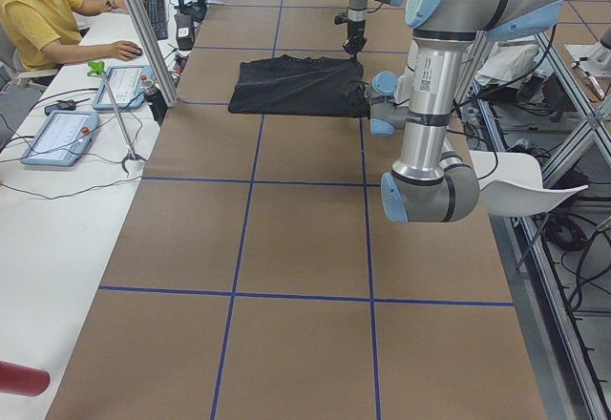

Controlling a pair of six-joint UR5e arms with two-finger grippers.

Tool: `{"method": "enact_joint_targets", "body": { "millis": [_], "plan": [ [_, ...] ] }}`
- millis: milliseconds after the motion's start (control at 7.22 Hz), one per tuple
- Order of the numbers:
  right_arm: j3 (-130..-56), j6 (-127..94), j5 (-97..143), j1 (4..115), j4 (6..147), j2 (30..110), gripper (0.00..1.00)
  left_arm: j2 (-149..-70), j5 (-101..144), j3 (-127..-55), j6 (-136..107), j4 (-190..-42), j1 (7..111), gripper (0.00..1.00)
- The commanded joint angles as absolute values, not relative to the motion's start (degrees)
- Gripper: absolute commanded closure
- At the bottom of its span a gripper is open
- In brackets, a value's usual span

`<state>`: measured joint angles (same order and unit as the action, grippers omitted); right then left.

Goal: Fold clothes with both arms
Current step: 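Lower the left gripper to the other near corner and grasp it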

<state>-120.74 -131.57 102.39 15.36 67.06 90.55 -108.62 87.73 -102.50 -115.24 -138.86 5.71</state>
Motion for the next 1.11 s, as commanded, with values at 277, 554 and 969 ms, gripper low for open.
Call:
{"method": "enact_joint_targets", "body": {
  "millis": [277, 554, 969],
  "plan": [
    [-120.76, -131.49, 102.48, 15.73, 66.97, 90.62, 1.00, -109.95, 87.10, -101.17, -115.22, -138.96, 5.71, 0.44],
    [-120.67, -131.48, 102.48, 15.82, 67.06, 90.62, 1.00, -110.04, 87.10, -100.99, -115.22, -138.96, 5.89, 0.92],
    [-120.67, -131.48, 102.57, 15.91, 67.06, 90.62, 1.00, -109.17, 87.45, -105.18, -115.05, -138.78, 7.38, 1.00]
  ]
}}
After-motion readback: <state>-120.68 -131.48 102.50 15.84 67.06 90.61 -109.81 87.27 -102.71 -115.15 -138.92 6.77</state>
